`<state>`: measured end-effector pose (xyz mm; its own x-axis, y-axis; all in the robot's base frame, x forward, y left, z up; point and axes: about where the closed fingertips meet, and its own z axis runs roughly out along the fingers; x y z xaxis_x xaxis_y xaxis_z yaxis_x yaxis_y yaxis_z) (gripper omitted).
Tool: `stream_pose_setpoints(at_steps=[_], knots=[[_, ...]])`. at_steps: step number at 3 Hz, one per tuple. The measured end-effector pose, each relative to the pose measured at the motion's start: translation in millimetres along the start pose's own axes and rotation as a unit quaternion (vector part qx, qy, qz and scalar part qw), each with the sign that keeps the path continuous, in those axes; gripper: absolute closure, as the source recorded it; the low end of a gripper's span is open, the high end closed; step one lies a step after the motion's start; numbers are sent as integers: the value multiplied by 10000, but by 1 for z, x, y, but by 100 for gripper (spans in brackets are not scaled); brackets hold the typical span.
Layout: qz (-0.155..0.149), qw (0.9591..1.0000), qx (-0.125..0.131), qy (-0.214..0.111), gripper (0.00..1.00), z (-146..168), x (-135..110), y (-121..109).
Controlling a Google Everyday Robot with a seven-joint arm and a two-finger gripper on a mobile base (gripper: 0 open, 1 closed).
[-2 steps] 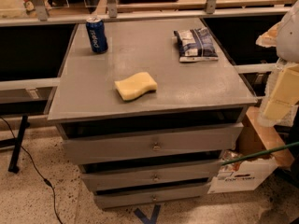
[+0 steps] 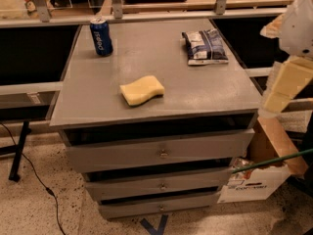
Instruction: Move blue chip bag near sponge
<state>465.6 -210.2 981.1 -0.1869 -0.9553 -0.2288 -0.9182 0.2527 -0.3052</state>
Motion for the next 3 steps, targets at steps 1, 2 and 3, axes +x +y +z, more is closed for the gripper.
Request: stream_pose_setpoints(at_steps=[1, 2, 3], knots=[[-294, 9969, 546, -483, 0, 21, -30, -66], [-363, 9911, 1041, -749, 0, 54, -62, -163], [-361, 9910, 1050, -747, 0, 52, -62, -162]])
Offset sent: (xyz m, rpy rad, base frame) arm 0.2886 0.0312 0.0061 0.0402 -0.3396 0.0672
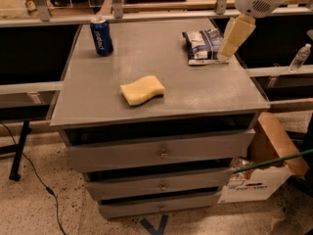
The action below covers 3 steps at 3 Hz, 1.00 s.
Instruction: Move blue chip bag near sponge
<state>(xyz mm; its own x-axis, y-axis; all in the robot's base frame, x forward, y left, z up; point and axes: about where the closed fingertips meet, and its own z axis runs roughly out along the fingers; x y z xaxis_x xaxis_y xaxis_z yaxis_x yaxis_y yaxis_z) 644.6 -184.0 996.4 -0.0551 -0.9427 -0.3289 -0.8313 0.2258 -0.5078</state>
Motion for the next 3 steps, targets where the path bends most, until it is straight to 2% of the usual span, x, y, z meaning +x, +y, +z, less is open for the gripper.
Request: stream_pose_setpoints(at_steps=[1, 2, 3], knots=[[312, 9985, 171, -423, 0, 7, -1, -7], [1134, 9864, 516, -1070, 0, 24, 8, -23], [1894, 9664, 719, -1584, 0, 43, 13, -46]])
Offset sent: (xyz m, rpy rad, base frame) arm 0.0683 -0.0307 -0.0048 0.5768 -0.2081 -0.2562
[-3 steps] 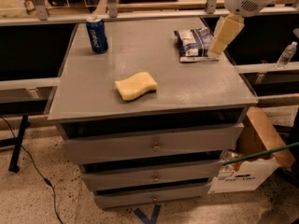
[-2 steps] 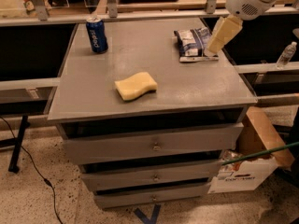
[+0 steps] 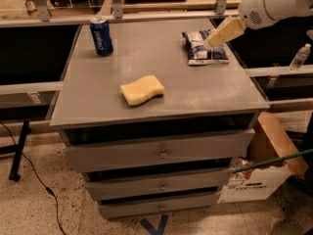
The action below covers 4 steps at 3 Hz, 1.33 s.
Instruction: Move blue chip bag near sponge
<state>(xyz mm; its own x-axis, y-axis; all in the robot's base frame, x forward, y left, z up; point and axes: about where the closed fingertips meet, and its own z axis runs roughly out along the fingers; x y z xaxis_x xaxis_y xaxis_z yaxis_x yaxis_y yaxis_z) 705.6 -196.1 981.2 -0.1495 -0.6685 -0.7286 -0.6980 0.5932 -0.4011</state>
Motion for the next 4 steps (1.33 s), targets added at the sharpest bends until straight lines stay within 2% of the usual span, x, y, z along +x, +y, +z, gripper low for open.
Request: stream_pose_setpoints(at_steps=[1, 2, 4], knots=[[482, 9986, 102, -174, 0, 19, 6, -13], [781, 9966, 169, -223, 0, 35, 13, -21], [1105, 9933, 246, -236, 0, 49, 29, -25]])
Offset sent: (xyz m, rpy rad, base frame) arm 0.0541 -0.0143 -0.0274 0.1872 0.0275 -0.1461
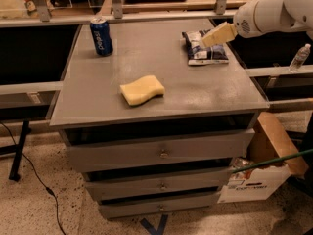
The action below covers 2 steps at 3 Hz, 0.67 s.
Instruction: Move blue chip bag near sponge
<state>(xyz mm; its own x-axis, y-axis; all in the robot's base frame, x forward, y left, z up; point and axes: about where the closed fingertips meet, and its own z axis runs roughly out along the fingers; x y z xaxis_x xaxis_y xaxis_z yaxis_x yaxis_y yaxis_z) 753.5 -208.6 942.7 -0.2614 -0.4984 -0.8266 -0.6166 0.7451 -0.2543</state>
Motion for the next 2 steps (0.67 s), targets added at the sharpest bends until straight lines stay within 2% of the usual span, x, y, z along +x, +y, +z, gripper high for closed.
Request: stream_pose_setpoints(at_steps=[1, 2], knots=[[181, 9998, -1, -28, 0, 20, 18, 2], [186, 9998, 29, -54, 0, 34, 19, 2]])
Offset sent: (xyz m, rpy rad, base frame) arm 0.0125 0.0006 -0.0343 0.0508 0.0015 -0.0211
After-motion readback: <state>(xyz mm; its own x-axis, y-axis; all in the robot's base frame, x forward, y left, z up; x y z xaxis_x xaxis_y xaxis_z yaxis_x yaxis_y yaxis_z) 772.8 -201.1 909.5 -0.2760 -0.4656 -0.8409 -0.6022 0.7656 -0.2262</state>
